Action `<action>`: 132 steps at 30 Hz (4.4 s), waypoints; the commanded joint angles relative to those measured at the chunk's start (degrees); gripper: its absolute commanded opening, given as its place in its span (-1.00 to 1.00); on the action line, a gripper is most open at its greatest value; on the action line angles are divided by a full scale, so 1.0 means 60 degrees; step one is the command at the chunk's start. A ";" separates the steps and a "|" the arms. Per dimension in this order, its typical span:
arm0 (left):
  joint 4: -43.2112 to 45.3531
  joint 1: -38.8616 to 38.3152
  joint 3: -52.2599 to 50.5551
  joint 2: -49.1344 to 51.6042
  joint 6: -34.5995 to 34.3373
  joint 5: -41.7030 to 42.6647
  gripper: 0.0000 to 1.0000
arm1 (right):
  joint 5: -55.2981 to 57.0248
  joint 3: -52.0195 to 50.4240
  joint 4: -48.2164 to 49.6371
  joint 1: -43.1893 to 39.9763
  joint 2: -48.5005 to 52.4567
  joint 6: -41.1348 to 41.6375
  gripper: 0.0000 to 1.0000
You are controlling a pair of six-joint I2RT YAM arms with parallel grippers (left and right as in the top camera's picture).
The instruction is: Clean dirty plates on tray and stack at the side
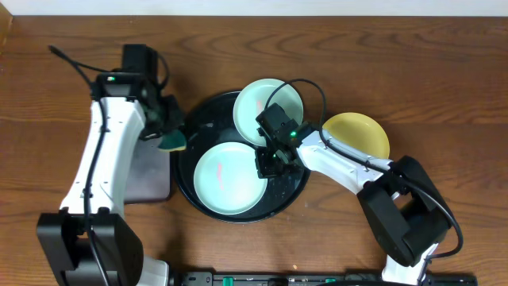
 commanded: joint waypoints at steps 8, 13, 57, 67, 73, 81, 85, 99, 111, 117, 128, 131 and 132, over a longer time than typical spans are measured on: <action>0.0641 -0.2182 -0.1887 -0.0208 -0.2102 -0.0004 -0.86 | -0.0240 0.0117 0.0066 -0.0208 0.0259 0.0164 -0.98; 0.1836 -0.3031 -0.3421 -0.0208 -0.3279 -0.0535 -0.85 | -0.0244 0.0117 0.0029 -0.0208 0.0259 0.0127 -0.98; 0.4575 -0.3606 -0.5100 -0.0208 0.1107 0.3683 -0.85 | -0.0277 0.0117 0.0058 -0.0208 0.0259 0.0131 -0.98; 0.3767 -0.3588 -0.5100 -0.0208 -0.3967 -0.1647 -0.85 | -0.0280 0.0117 0.0058 -0.0208 0.0259 0.0131 -0.98; 0.2608 -0.3599 -0.5100 -0.0208 -0.5748 -0.2980 -0.86 | -0.0280 0.0117 0.0058 -0.0208 0.0259 0.0127 -0.98; 0.4572 -0.3599 -0.5100 -0.0208 0.0047 0.2721 -0.86 | -0.0280 0.0117 0.0062 -0.0208 0.0259 0.0131 -0.98; 0.4998 -0.3588 -0.5100 -0.0208 0.0896 0.3767 -0.86 | -0.0317 0.0117 0.0058 -0.0208 0.0259 0.0127 -0.98; 0.4575 -0.3195 -0.4867 -0.0211 -0.2827 -0.3246 -0.85 | -0.0317 0.0117 0.0062 -0.0211 0.0259 0.0127 -0.98; 0.2936 -0.3195 -0.3060 -0.0448 -0.2820 -0.3789 -0.85 | -0.0317 0.0117 0.0055 -0.0211 0.0259 0.0131 -0.98; 0.1810 -0.3187 -0.2029 -0.0962 -0.2484 -0.3789 -0.85 | -0.0306 0.0117 0.0058 -0.0208 0.0259 0.0131 -0.98; 0.1246 -0.1362 -0.1749 -0.1738 -0.1060 -0.2473 -0.85 | -0.0488 0.0120 0.0102 -0.0255 0.0568 0.0124 -0.98; 0.1228 -0.0561 -0.1749 -0.1708 -0.0619 -0.1759 -0.85 | -0.0845 0.0280 0.0095 -0.0262 0.0557 -0.0386 -0.98; 0.1228 -0.0390 -0.1749 -0.1705 -0.0506 -0.1592 -0.85 | -0.0914 0.0346 0.0062 -0.0262 0.0557 -0.0535 -0.98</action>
